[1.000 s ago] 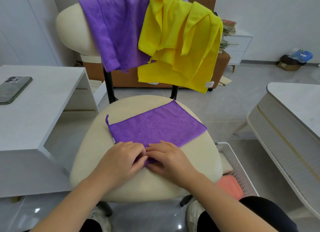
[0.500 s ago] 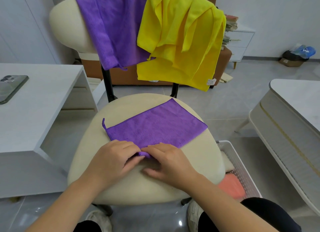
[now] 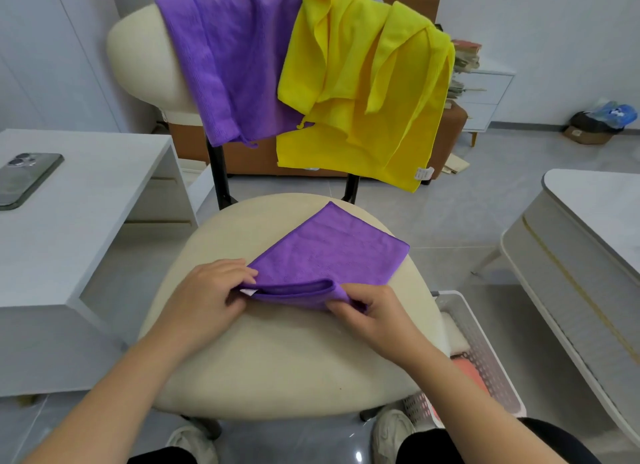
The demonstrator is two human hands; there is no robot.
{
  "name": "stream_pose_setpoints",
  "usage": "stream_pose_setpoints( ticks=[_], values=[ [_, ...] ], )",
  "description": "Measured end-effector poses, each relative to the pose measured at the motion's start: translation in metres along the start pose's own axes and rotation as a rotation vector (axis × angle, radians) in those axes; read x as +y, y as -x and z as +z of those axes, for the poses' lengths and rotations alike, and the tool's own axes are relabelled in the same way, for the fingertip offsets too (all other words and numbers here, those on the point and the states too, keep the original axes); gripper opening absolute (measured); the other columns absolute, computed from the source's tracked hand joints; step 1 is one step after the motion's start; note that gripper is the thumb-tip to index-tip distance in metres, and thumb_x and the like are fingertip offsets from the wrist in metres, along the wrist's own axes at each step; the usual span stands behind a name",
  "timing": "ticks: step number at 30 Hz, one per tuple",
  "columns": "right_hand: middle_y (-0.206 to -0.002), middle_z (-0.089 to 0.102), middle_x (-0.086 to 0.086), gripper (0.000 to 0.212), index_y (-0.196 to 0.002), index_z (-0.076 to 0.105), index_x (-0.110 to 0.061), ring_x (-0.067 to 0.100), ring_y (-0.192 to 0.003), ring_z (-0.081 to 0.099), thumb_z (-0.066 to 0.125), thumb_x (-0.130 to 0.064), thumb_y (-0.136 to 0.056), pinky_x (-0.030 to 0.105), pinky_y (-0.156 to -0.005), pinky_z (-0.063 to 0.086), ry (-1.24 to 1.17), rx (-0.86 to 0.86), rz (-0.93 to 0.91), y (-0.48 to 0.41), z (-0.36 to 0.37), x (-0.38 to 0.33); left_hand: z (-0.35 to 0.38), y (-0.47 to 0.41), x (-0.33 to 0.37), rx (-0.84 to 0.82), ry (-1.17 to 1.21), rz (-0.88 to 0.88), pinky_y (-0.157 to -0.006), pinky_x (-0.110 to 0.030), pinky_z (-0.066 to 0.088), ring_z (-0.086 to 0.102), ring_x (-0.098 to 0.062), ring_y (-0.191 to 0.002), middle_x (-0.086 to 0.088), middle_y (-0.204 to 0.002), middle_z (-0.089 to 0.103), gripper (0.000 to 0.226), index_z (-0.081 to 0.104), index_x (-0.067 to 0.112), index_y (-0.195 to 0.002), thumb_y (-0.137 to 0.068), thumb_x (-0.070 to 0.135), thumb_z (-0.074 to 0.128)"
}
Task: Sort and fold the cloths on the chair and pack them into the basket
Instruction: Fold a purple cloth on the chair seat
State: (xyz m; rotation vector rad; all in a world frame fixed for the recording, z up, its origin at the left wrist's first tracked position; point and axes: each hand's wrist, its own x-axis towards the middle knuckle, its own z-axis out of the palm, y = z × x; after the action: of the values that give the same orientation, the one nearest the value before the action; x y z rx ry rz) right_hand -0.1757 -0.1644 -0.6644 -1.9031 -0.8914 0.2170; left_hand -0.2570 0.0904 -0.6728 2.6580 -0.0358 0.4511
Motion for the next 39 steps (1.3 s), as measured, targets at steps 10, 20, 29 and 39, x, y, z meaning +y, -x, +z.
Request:
stream_pose_setpoints(
  ticks=[10,20,29,39],
  values=[
    [-0.08,0.063,0.002,0.02,-0.09,0.07,-0.008,0.014,-0.07,0.054,0.054,-0.018,-0.096,0.022,-0.056,0.039,-0.524,0.15,0.409,-0.005,-0.027,0.005,-0.016,-0.011,0.042,0.145,0.75,-0.424,-0.051,-0.012,0.038,0.051,0.0,-0.057,0.012,-0.062,0.06,0.014,0.064,0.024,-0.069,-0.071,0.033,0.074],
    [-0.081,0.057,-0.001,0.027,-0.094,0.063,-0.002,0.015,-0.076,0.05,0.048,-0.024,-0.098,0.03,-0.069,0.036,-0.284,0.224,0.492,-0.013,-0.031,0.012,-0.004,-0.014,0.053,-0.161,0.958,-0.757,-0.065,-0.019,0.054,0.069,-0.008,-0.074,0.0,-0.093,0.074,0.011,0.068,0.017,-0.098,-0.088,0.013,0.064],
    [-0.065,0.04,-0.003,0.033,-0.07,0.035,-0.011,0.013,-0.06,0.035,0.037,-0.027,-0.1,0.022,-0.05,0.025,0.142,0.203,0.497,-0.033,-0.024,0.014,0.019,-0.029,0.049,-0.04,0.436,-0.684,-0.067,-0.027,0.041,0.059,-0.022,-0.083,-0.007,-0.093,0.066,0.019,0.06,0.009,-0.096,-0.097,0.02,0.044],
    [-0.063,0.043,0.0,0.037,-0.064,0.034,-0.013,0.017,-0.059,0.038,0.039,-0.025,-0.099,0.032,-0.057,0.028,0.314,0.186,0.58,-0.062,-0.021,0.027,0.032,-0.054,0.047,-0.021,0.146,-0.743,-0.063,-0.031,0.036,0.052,-0.026,-0.076,-0.007,-0.082,0.059,0.02,0.055,0.008,-0.086,-0.094,0.02,0.041]
  ],
)
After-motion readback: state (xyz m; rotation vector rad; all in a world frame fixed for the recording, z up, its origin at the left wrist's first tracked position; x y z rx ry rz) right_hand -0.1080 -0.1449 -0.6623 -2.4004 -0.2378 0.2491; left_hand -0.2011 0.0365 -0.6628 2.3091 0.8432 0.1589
